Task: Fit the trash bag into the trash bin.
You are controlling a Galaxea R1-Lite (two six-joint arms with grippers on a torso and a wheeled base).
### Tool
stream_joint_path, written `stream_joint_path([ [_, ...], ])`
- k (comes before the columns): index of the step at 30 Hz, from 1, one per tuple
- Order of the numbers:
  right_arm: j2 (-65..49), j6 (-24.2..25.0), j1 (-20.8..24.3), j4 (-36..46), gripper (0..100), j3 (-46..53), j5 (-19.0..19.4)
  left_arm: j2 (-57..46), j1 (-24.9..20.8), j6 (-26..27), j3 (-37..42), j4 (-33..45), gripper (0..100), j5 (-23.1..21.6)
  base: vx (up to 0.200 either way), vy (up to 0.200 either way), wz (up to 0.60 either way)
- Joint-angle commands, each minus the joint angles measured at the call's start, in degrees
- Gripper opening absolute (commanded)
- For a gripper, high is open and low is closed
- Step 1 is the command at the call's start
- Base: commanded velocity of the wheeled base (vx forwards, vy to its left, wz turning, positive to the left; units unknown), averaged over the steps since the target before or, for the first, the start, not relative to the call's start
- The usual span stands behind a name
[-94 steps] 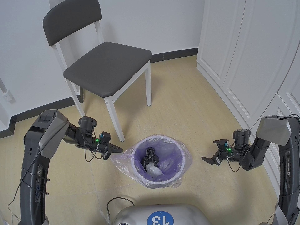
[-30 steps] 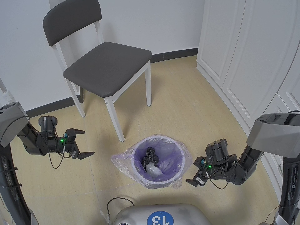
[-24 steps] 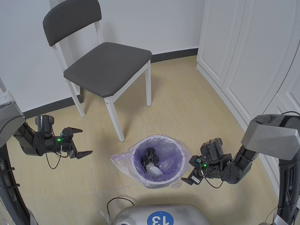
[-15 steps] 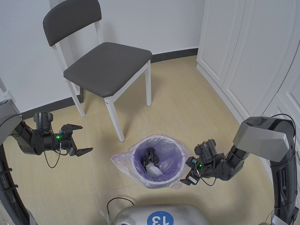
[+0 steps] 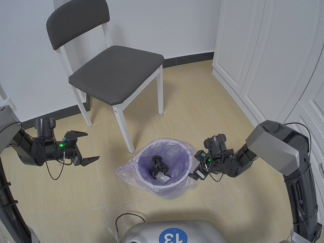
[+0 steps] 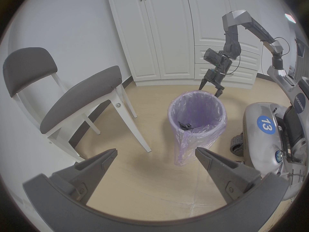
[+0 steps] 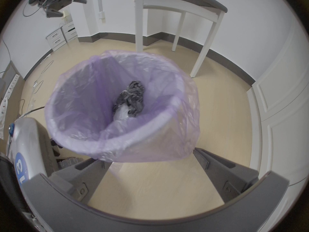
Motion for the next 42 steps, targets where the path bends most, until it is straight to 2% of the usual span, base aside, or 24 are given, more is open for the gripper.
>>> stream_joint_path([
  [1, 2.9, 0.0, -1.9, 2.4, 100, -2.8, 0.1, 1.0, -1.5, -0.1, 0.1, 0.0, 100, 1.5, 0.0, 0.0, 0.0],
  [14, 0.8, -0.1, -4.6, 2.4, 100, 0.1, -0.1, 5.6, -6.2, 0.0, -3.5, 1.4, 100, 3.3, 0.0, 0.0, 0.0],
  [17, 0.1, -0.1, -5.4, 2.4, 100, 0.4, -0.1, 7.1, -8.4, 0.2, -8.6, 6.4, 100, 3.7, 0.0, 0.0, 0.0],
  [20, -3.4, -0.1, -6.8, 2.1, 100, 2.9, -0.1, 8.9, -10.5, 0.2, -18.1, 18.0, 100, 4.5, 0.0, 0.0, 0.0],
  [23, -6.9, -0.1, -7.8, 1.0, 100, 5.9, 0.2, 10.8, -11.5, 0.2, -22.1, 24.1, 100, 5.9, 0.0, 0.0, 0.0],
  [31, -16.0, -0.1, -10.7, -5.1, 100, 15.1, 2.0, 17.0, -14.2, 0.3, -19.8, 22.1, 100, 8.8, 0.0, 0.0, 0.0],
  [35, -18.6, -0.1, -11.4, -7.6, 100, 18.3, 2.7, 20.9, -14.9, 0.2, -22.2, 21.2, 100, 10.0, 0.0, 0.0, 0.0],
  [42, -22.2, -0.5, -12.5, -9.9, 100, 22.4, 3.8, 24.9, -17.0, 0.4, -25.2, 24.5, 100, 11.8, 0.0, 0.0, 0.0],
])
